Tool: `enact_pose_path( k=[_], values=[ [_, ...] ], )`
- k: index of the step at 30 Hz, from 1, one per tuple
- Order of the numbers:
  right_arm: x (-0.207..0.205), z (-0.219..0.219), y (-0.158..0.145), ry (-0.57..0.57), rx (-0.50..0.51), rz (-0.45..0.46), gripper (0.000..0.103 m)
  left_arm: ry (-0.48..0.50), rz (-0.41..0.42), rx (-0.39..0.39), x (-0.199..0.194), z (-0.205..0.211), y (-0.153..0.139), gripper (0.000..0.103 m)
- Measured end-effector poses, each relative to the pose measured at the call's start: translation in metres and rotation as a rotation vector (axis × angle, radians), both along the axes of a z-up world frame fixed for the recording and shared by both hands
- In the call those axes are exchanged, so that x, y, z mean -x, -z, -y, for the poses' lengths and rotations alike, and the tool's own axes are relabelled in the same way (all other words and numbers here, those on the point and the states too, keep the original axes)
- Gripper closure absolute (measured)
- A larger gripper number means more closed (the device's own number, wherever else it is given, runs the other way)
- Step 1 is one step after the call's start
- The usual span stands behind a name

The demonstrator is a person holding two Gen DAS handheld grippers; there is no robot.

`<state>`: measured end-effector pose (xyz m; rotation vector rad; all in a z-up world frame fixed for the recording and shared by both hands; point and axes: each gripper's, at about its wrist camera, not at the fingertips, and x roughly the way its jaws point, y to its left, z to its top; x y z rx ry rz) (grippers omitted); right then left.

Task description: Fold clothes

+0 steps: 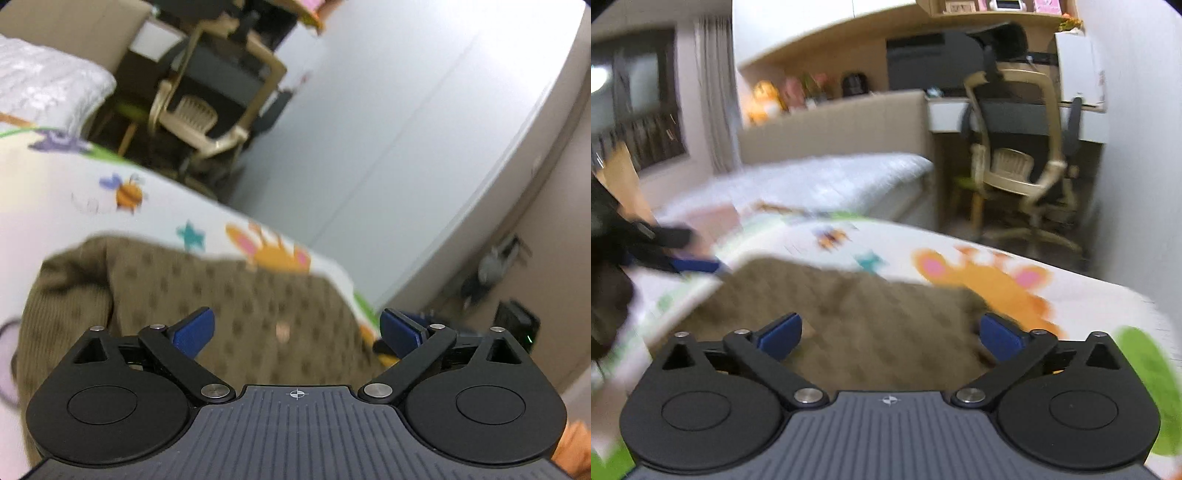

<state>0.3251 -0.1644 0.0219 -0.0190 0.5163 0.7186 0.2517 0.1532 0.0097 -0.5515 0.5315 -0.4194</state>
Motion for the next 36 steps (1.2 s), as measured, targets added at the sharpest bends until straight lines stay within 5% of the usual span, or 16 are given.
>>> enact_pose_path(
  k=[4, 9, 12, 17, 20, 26, 34, 36],
  values=[
    [-0.034, -0.031, 0.02, -0.026, -0.062, -0.103, 0.0, -0.082, -0.036, 0.022, -0.029, 0.0, 0.023, 0.002],
    [-0.072, -0.036, 0.055, 0.041, -0.014, -0.2, 0.0, -0.12, -0.132, 0.085, -0.044, -0.02, 0.063, 0.002],
    [-0.06, -0.042, 0.059, 0.032, 0.032, -0.138, 0.0, -0.111, -0.104, 0.105, -0.04, -0.024, 0.067, 0.002],
    [-0.059, -0.037, 0.058, 0.031, -0.017, -0.14, 0.0, -0.106, -0.046, 0.001, -0.03, -0.011, 0.067, 0.001],
    [-0.061, -0.028, 0.059, 0.023, -0.068, -0.16, 0.0, -0.103, -0.041, 0.002, -0.031, -0.011, 0.066, 0.001],
    [-0.055, -0.039, 0.057, 0.018, 0.009, -0.125, 0.0, -0.095, -0.038, 0.03, -0.034, -0.014, 0.066, 0.0],
    [-0.063, -0.019, 0.061, -0.008, -0.133, -0.249, 0.0, -0.091, -0.037, 0.048, -0.035, -0.016, 0.068, 0.0],
    [-0.06, -0.027, 0.061, -0.021, -0.065, -0.224, 0.0, -0.089, -0.037, 0.052, -0.035, -0.016, 0.068, 0.0]
  ],
)
